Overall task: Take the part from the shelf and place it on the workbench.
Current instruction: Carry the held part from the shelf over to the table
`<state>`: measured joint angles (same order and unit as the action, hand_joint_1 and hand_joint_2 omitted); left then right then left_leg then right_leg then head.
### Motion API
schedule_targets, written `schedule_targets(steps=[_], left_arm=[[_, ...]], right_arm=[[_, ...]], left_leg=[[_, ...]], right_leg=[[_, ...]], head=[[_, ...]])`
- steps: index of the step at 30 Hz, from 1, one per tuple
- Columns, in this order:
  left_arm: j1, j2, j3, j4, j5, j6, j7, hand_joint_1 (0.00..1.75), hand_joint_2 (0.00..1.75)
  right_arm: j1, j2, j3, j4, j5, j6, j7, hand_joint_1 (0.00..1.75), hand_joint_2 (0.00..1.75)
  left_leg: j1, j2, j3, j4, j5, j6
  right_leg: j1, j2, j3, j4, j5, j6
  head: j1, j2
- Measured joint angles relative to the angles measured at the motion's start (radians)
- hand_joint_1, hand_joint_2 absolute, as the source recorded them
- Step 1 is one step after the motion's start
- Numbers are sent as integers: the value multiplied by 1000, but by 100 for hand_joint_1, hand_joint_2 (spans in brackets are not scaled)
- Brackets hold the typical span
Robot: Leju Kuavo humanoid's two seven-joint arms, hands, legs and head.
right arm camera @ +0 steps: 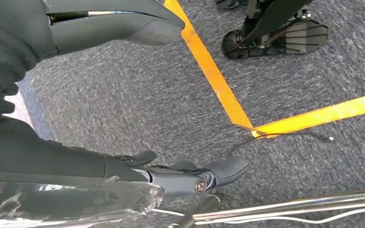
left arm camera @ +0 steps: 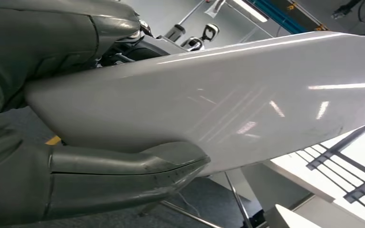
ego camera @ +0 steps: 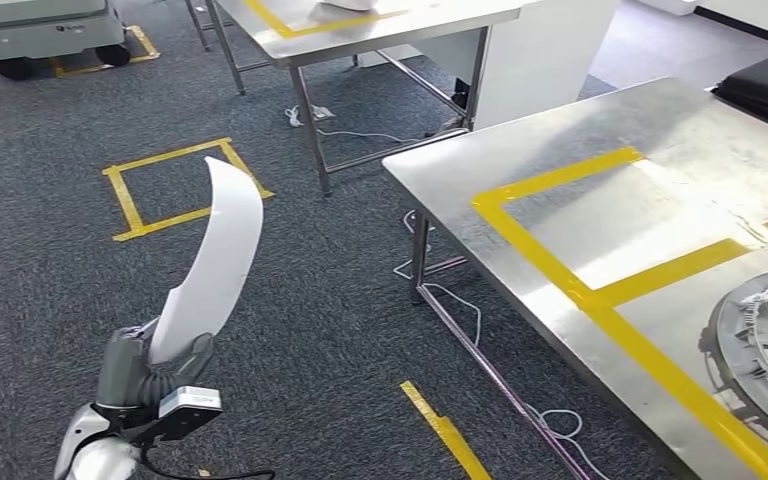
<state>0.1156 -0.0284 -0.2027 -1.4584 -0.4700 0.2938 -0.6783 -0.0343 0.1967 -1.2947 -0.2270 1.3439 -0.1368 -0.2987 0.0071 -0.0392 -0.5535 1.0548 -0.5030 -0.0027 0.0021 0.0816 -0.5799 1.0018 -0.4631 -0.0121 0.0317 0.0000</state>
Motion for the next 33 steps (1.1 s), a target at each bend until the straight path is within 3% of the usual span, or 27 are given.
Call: schedule_targets(steps=[2, 4, 6, 8, 10, 11, 12, 14, 16, 17, 19, 20, 22, 24, 25, 26, 27, 28, 30, 31, 33], left_arm=[[-2, 0, 1, 0, -6, 4, 7, 169, 175], [-10, 0, 4, 0, -21, 13, 29, 169, 175], [-22, 0, 9, -1, -35, 18, 54, 169, 175], [-29, 1, 12, -1, -41, 18, 70, 169, 175], [-30, 2, 15, -1, -44, 17, 76, 169, 175], [-31, 2, 15, -1, -47, 17, 78, 169, 175], [-32, 2, 15, -1, -49, 17, 79, 169, 175], [-34, 2, 16, -1, -53, 17, 83, 169, 175], [-37, 2, 16, -1, -54, 17, 87, 169, 175], [-38, 2, 16, -1, -54, 17, 88, 169, 175], [-42, 1, 17, -1, -55, 17, 88, 169, 175], [-45, 0, 18, -1, -55, 17, 89, 169, 175], [-49, -1, 20, -1, -54, 17, 89, 169, 175], [-48, -1, 22, -1, -54, 17, 90, 169, 175], [-48, -1, 23, -1, -54, 17, 91, 169, 175], [-47, -1, 23, -1, -55, 17, 91, 169, 175], [-47, -1, 24, -1, -55, 17, 92, 169, 175], [-47, -1, 24, -1, -55, 17, 92, 169, 175], [-48, -1, 25, -1, -55, 17, 92, 169, 175], [-49, -1, 26, -1, -54, 17, 92, 169, 175], [-50, -1, 29, -1, -55, 17, 92, 169, 175]], right_arm=[[0, 0, 0, 0, 2, 3, 0, 0, 175], [3, 0, 1, 0, 11, 10, 0, 0, 175], [4, -1, 4, 0, 20, 15, 1, 0, 175], [0, -2, 6, 0, 25, 16, 4, 0, 175], [-2, -2, 9, 0, 27, 18, 6, 0, 175], [-1, -3, 10, 0, 28, 18, 6, 0, 175], [0, -3, 12, 0, 29, 18, 6, 0, 175], [0, -5, 13, 0, 31, 17, 6, 0, 175], [-4, -6, 17, 0, 32, 17, 6, 0, 175], [-5, -6, 18, 0, 32, 17, 5, 0, 175], [-3, -7, 19, 0, 32, 16, 5, 0, 175], [-2, -7, 19, 0, 32, 16, 5, 0, 175], [-2, -7, 20, 0, 33, 16, 4, 0, 175], [-3, -7, 20, 0, 34, 15, 3, 0, 175], [-4, -7, 20, 0, 35, 15, 3, 0, 175], [-3, -7, 20, 0, 35, 15, 3, 0, 175], [-3, -7, 20, 0, 35, 15, 3, 0, 175], [-2, -7, 20, 0, 35, 15, 3, 0, 175], [-3, -7, 20, 0, 35, 15, 3, 0, 175], [-4, -7, 20, 0, 35, 15, 3, 0, 175], [-4, -7, 20, 0, 35, 15, 3, 0, 175]], left_leg=[[-1, -20, 22, -53, 6, 6], [-1, -6, 24, -66, 8, 12], [2, 13, 27, -78, 17, 23], [1, 37, 27, -83, 20, 29], [-2, 62, 26, -82, 19, 30], [-3, 74, 26, -82, 19, 30], [-3, 85, 27, -82, 18, 28], [-4, 104, 31, -81, 14, 23], [-9, 120, 34, -78, 9, 14], [-11, 127, 34, -76, 7, 9], [-11, 142, 36, -75, 5, 0], [-9, 136, 36, -70, -2, -5], [-4, 97, 13, -13, -44, -15], [-1, 57, -48, 121, -111, -20], [-1, 50, -80, 183, -133, -20], [-1, 48, -99, 218, -135, -19], [-1, 46, -101, 214, -117, -17], [-1, 41, -84, 173, -81, -14], [1, 9, -28, 43, -7, -5], [2, -8, -6, -10, 11, -2], [1, -25, 10, -52, 12, 4]], right_leg=[[-2, 16, -9, 2, 4, 10], [-5, 25, -20, 2, 8, 22], [-4, -7, -43, 37, -16, 31], [-4, -55, -97, 149, -76, 39], [-9, -72, -150, 264, -119, 46], [-11, -75, -156, 281, -118, 49], [-12, -79, -141, 257, -99, 51], [-13, -106, -64, 121, -43, 51], [-8, -132, -1, 13, -14, 42], [-5, -136, 8, -4, -15, 36], [-3, -118, 8, -4, -13, 24], [-4, -109, 8, -6, -11, 19], [-8, -92, 8, -9, -7, 8], [-8, -73, 7, -9, -5, 1], [-6, -62, 6, -9, -5, 0], [-5, -50, 7, -9, -5, -1], [-4, -38, 7, -8, -5, 0], [-4, -26, 9, -7, -5, 0], [-3, -3, 10, -4, -5, 2], [-3, 7, 6, -2, -4, 6], [-4, 25, -4, 0, 0, 17]], head=[[0, 0], [0, 0], [2, 0], [7, 0], [8, 0], [8, 0], [8, 0], [8, 0], [7, 0], [7, 0], [6, 0], [6, 0], [3, 0], [-1, 0], [0, 0], [-1, 0], [0, 0], [0, 0], [0, 0], [0, 0], [0, 0]])
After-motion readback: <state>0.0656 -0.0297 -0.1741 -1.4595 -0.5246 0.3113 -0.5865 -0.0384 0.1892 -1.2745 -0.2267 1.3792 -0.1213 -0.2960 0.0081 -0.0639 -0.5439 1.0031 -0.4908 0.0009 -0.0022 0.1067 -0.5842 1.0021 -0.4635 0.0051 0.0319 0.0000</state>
